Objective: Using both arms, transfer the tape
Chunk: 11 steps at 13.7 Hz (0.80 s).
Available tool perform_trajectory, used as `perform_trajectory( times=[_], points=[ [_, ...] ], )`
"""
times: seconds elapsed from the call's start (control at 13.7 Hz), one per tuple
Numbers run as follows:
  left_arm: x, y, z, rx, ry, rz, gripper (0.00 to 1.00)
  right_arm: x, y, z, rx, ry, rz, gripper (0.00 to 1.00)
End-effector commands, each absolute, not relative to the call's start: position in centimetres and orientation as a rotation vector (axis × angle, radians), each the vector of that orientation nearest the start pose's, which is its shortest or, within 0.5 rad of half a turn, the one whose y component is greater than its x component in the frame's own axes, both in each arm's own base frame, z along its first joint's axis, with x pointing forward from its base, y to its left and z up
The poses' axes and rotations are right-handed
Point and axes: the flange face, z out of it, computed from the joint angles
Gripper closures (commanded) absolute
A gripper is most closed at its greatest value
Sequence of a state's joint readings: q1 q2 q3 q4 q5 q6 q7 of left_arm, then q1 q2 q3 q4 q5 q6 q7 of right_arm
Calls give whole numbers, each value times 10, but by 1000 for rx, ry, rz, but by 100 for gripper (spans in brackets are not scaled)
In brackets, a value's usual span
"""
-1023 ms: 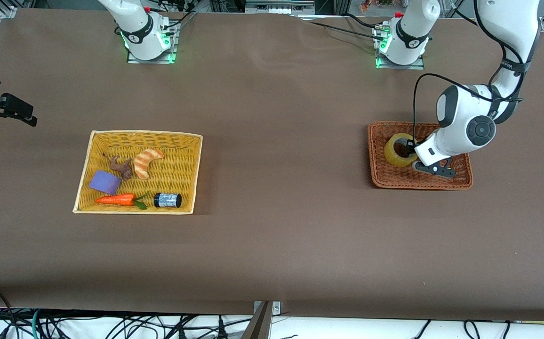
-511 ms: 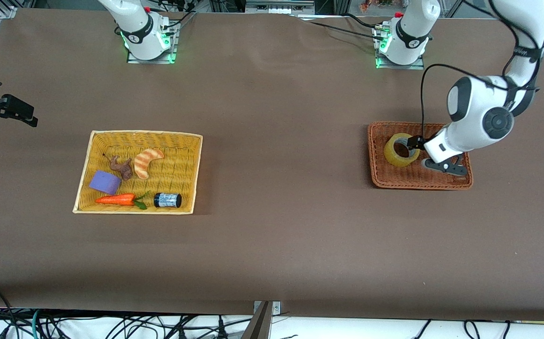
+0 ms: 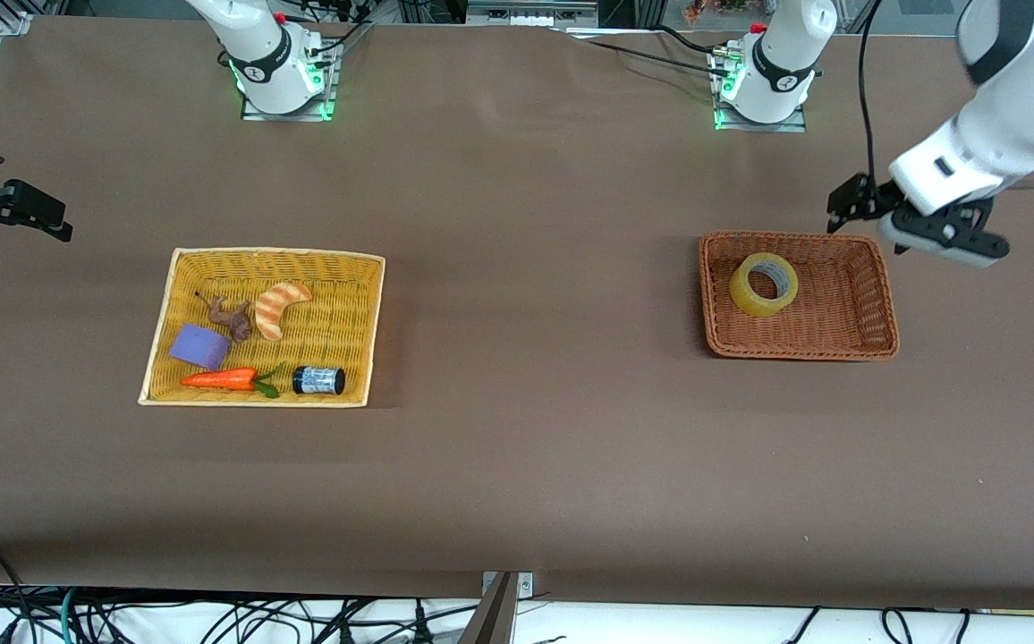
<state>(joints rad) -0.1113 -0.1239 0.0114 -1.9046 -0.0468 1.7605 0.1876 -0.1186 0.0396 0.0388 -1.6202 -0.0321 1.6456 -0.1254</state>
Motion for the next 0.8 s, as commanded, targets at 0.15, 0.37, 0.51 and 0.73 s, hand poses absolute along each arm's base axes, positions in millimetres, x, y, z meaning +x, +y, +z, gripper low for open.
perform_trajectory(
  times=[0.15, 0.37, 0.51, 0.73],
  points=[
    [530, -61, 602, -3147, 327, 119, 0, 571, -50, 591, -3159, -75, 13, 0],
    [530, -65, 610, -3147, 332, 98, 0, 571, -50, 591, -3159, -75, 13, 0],
    [531, -67, 608, -3144, 336, 100, 0, 571, -50, 591, -3159, -80, 13, 0],
    [532, -60, 607, -3151, 281, 103, 0, 571, -50, 591, -3159, -85, 13, 0]
  ],
)
